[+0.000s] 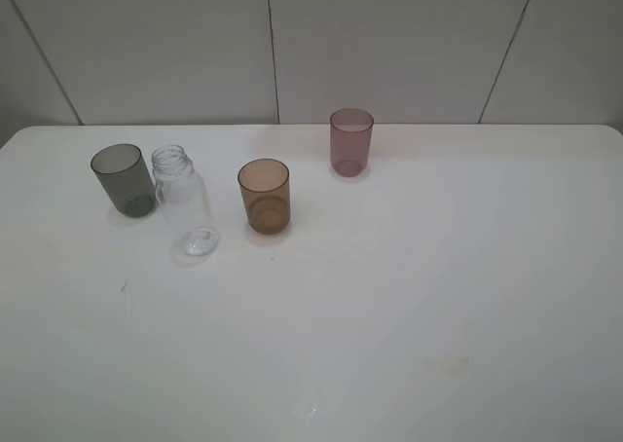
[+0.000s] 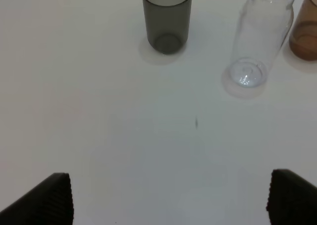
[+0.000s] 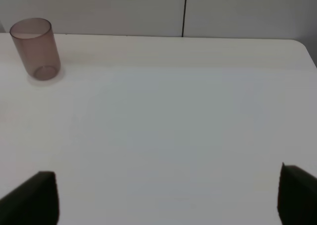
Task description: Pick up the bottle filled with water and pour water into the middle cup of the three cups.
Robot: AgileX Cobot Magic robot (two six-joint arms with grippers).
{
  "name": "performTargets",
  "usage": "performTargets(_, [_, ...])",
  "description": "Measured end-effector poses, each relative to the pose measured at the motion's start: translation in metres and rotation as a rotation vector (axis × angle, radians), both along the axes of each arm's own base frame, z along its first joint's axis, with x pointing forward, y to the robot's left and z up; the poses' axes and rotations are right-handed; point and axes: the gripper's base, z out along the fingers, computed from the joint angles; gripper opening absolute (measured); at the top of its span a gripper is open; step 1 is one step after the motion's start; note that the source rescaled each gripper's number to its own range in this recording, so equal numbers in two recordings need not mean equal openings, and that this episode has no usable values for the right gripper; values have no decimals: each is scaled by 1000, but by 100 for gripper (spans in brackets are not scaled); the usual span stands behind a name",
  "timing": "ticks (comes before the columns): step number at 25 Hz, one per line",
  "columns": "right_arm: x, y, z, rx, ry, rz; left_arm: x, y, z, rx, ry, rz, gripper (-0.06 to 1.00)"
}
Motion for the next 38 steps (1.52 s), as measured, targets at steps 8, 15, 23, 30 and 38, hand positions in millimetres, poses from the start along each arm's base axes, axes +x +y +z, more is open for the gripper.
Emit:
performTargets(8, [0,0,0,0,0,0,-8,0,0,1,-53,0,100])
performTargets(15, [0,0,0,0,0,0,-8,0,-1,-1,-52,-2,100])
performTargets(23, [0,0,0,0,0,0,-8,0,-1,-1,-52,-2,100])
performTargets(30, [0,0,0,0,0,0,-8,0,-1,-1,-52,-2,100])
performTargets(38, [0,0,0,0,0,0,-8,-1,-1,-3,-52,-3,100])
